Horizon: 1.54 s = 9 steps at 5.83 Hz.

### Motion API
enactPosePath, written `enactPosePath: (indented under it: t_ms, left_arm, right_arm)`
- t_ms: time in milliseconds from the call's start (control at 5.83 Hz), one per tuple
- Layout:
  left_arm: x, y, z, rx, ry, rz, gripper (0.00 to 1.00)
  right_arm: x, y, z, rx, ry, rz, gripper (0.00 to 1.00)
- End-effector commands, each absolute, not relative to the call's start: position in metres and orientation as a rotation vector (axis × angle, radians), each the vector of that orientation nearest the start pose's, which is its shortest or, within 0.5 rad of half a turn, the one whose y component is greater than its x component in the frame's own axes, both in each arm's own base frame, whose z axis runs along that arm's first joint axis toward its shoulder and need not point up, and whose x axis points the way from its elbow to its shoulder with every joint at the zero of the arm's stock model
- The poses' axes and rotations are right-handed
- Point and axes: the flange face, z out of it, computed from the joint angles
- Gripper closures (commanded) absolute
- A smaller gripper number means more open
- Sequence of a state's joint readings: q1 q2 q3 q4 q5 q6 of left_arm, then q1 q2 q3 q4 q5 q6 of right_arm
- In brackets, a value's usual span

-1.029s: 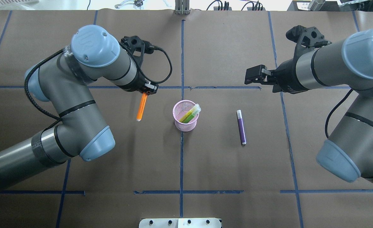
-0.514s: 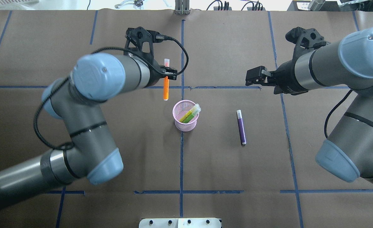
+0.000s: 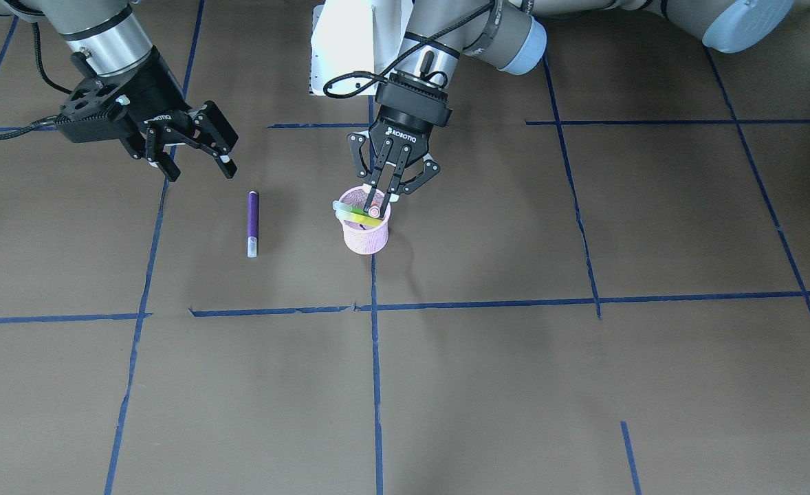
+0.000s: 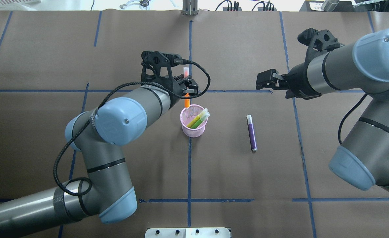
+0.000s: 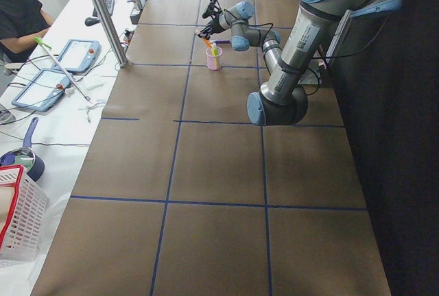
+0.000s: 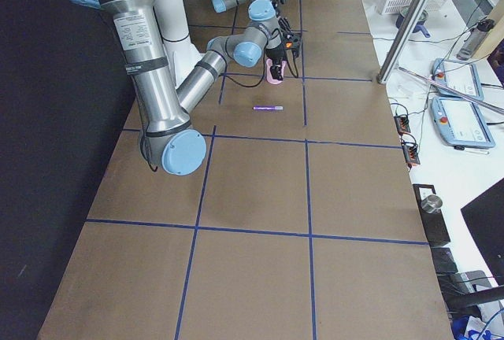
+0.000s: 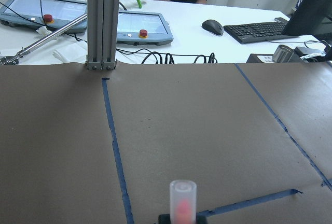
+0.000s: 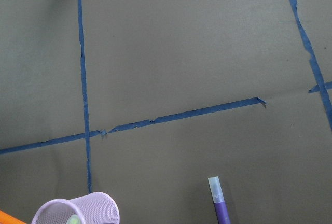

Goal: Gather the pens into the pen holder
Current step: 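Lift the orange highlighter and carry it over the pink cup, then release the orange highlighter into the cup while the right gripper moves over the purple highlighter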

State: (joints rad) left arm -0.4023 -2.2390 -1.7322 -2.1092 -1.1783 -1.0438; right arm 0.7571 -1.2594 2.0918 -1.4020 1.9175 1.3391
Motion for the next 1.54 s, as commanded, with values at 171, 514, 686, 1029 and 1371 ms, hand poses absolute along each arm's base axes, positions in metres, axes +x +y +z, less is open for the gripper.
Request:
enactPosePath:
  t_ms: [171,514,686,1029,1371]
  left_arm:
    - [0.535,-0.389,0.148,0.904,1.019,-0.147,0.76]
    - [0.538,-0.379,0.145,0.892,1.038,-0.144,0.59]
    - [0.535,-0.377,0.142,0.896,1.05,-0.144,0.48]
    - [0.512,-0.401,0.139,0.873,1.061,-0.127,0.47]
    - [0.467,-0.453,0.19,0.702,1.048,-0.008,0.48]
  right_arm:
    - [-0.317,-0.435,0.246,0.187,-1.02,0.305,0.0]
    - [-0.318,-0.437,0.249,0.183,-1.015,0.306,0.0]
    - [-0.32,-0.437,0.251,0.175,-1.012,0.304,0.0]
    - [-0.35,-0.444,0.288,0.005,-0.981,0.257,0.0]
    - [-0.397,-0.459,0.305,-0.173,-0.916,0.216,0.0]
